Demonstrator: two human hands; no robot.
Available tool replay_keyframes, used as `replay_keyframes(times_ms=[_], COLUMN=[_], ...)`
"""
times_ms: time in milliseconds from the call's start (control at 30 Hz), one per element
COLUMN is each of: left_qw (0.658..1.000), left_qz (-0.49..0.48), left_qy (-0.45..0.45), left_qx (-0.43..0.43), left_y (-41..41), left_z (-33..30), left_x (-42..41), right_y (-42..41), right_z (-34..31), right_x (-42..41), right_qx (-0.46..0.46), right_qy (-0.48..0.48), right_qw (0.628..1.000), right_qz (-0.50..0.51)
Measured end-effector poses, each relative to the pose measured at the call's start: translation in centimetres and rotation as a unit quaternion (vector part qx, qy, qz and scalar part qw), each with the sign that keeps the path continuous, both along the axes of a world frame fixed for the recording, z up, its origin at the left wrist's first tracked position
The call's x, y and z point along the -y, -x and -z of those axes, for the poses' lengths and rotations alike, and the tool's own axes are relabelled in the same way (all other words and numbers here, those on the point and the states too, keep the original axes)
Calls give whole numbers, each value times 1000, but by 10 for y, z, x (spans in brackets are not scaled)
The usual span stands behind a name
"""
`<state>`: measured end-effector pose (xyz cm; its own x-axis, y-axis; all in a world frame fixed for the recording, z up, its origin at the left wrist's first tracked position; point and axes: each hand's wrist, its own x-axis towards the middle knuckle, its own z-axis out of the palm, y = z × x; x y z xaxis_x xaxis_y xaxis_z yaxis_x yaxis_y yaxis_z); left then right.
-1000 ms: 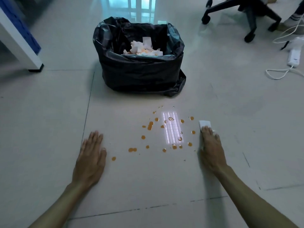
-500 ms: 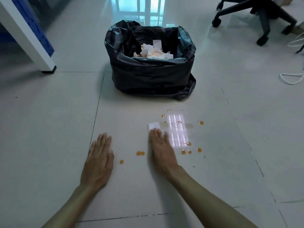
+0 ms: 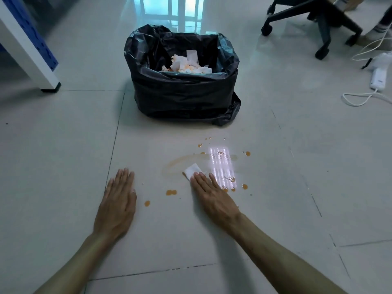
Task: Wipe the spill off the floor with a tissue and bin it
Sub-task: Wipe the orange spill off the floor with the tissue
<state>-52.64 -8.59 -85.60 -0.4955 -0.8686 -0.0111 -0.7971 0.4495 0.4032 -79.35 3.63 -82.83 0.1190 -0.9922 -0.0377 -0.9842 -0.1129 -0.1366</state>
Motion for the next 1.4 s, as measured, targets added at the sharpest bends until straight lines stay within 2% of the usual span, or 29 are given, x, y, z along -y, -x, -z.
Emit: replay_keyframes(times_ms=[100, 300, 500, 600, 767, 900, 1100, 1300, 1400], left_qw=[1000, 1000, 1000, 1000, 1000, 1000, 1000, 1000, 1000], left_qz=[4, 0, 13, 13, 12, 8, -3, -6, -6], left_qy=[-3, -12, -6, -5, 1, 7, -5, -2, 0], left_qx=[1, 1, 15, 21, 21, 10, -13, -29, -28], left_y=[-1, -2, -10, -11, -10, -10, -15, -15, -16], left_z=[-1, -1, -1, -1, -1, 0, 5, 5, 5], left_x=[0, -9, -27, -32, -33, -31, -26, -23, -24], right_y=[29, 80, 51, 28, -19, -65, -126, -90, -57], right_z=[-5, -17, -14, -9, -7, -3, -1, 3, 1], right_x=[-15, -56, -81, -75, -49, -14, 20, 1, -16], right_qx=[-9, -20, 36, 84, 104, 103, 113, 45, 25], right_qy=[8, -37, -1, 19, 4, -17, -7, 46, 46], right_qw=[998, 974, 941, 928, 950, 976, 993, 994, 997], right_qz=[61, 222, 337, 361, 294, 192, 19, -90, -53])
